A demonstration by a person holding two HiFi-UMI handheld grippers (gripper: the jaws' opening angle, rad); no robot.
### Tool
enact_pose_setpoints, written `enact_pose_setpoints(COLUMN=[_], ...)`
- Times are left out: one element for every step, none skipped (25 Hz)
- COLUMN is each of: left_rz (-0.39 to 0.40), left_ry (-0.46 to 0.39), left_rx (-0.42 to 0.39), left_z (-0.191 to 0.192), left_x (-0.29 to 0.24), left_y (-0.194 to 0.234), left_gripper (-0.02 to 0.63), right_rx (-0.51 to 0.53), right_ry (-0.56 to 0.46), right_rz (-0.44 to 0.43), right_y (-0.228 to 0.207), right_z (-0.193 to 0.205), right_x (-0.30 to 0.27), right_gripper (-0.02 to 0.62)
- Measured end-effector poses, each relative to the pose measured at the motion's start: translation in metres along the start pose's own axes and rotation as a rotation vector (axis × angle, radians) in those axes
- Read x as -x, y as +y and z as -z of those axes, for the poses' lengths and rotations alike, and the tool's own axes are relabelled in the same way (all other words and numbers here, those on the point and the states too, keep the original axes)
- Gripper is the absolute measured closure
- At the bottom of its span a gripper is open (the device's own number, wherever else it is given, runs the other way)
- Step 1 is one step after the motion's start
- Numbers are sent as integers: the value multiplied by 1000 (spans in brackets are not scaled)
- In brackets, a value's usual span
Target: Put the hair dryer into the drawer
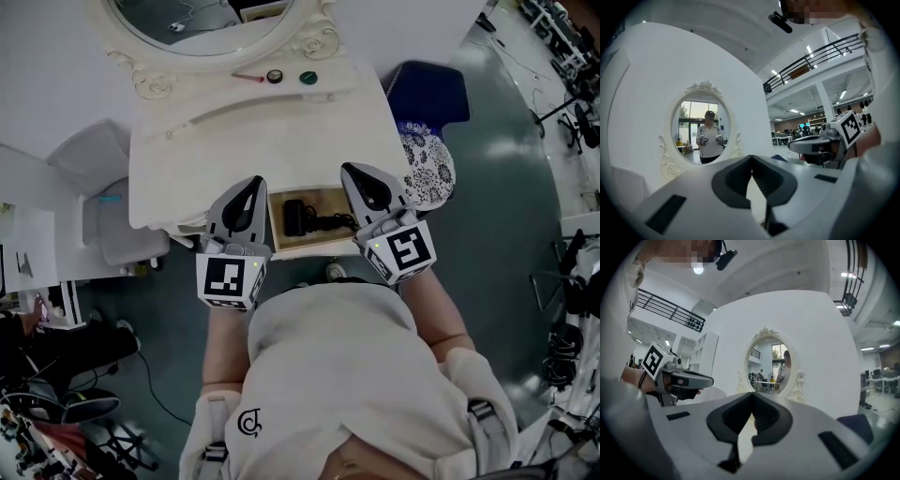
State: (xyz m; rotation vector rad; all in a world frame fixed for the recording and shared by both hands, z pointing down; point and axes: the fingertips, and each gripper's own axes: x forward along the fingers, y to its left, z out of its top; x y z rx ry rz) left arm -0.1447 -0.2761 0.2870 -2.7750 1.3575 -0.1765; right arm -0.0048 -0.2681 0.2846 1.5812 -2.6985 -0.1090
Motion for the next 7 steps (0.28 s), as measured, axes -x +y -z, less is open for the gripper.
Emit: enact_pose_setpoints(left_rz=[1,2,2,1,0,-1,-2], left_ry=[-1,-2,-2,-2,-2,-2,-2], left_rx=[0,0,0,1,1,1,2], left_z=[0,0,0,0,0,0,0], left_x=[-1,-1,-1,-1,-1,-1,0], left_y=[0,0,0,0,0,1,1], left_gripper=[594,594,594,594,594,594,594], right_rx=[-1,-1,0,1,2,3,4], right_ry=[1,2,3,4,4,4,4], right_rz=[-3,-5,-5,-4,-3,-2,-1], right_y=[0,0,0,0,0,0,0], right_z=[1,1,1,2,2,2,2], right_x=[0,0,0,0,0,0,0], right_gripper=[591,591,591,591,591,591,591])
